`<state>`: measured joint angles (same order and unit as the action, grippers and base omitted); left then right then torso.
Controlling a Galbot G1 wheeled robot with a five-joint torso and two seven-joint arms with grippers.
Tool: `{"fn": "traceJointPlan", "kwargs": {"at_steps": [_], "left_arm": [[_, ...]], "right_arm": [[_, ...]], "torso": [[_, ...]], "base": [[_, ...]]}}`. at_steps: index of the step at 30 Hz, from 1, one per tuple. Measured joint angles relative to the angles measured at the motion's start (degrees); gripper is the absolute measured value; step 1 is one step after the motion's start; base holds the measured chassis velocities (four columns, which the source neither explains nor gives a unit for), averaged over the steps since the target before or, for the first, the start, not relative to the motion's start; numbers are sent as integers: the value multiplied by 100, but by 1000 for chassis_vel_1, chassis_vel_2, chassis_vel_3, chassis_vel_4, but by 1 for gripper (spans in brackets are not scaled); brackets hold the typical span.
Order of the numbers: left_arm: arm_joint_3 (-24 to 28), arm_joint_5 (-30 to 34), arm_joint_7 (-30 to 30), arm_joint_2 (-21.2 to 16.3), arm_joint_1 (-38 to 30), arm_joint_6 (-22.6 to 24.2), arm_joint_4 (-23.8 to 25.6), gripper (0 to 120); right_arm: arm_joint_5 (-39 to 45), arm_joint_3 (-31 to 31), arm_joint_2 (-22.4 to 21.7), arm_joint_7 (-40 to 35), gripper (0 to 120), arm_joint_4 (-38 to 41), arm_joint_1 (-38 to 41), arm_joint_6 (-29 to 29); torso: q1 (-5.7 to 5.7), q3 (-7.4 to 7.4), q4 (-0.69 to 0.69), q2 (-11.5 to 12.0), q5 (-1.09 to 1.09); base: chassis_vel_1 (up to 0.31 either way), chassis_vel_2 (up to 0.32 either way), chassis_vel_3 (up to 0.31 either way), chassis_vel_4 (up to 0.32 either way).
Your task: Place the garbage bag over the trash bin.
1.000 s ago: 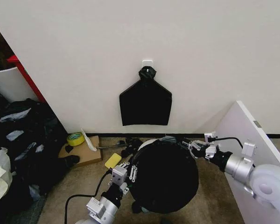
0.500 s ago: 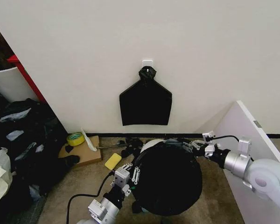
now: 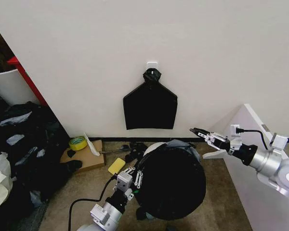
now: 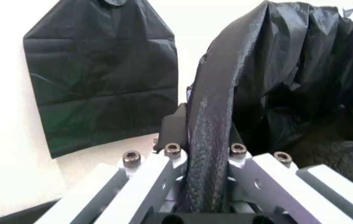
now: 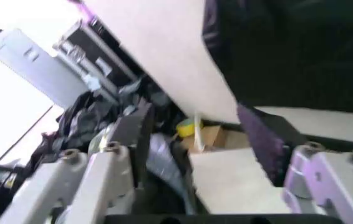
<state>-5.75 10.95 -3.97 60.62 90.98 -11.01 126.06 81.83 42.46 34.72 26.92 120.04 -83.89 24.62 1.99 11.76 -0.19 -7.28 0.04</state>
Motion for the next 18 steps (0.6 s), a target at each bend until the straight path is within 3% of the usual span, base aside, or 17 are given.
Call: {"fn": "traceJointPlan", "kwargs": {"at_steps": [6, 8, 18], "left_arm": [[-27, -8, 10, -1, 43, -11, 78, 4], [-29, -8, 10, -5, 53, -12, 86, 4], [-25, -33, 18, -35, 90, -28, 103, 4]], "right_arm": [[-516, -355, -16, 161, 79, 22, -12, 19], [-552, -381, -15, 161, 82, 24, -11, 19], [-563, -463, -20, 118, 46, 61, 43, 5]], "torso": [[0, 0, 0, 0, 0], [0, 0, 0, 0, 0], [0, 0, 0, 0, 0]], "base": [[0, 0, 0, 0], [0, 0, 0, 0], [0, 0, 0, 0]]}}
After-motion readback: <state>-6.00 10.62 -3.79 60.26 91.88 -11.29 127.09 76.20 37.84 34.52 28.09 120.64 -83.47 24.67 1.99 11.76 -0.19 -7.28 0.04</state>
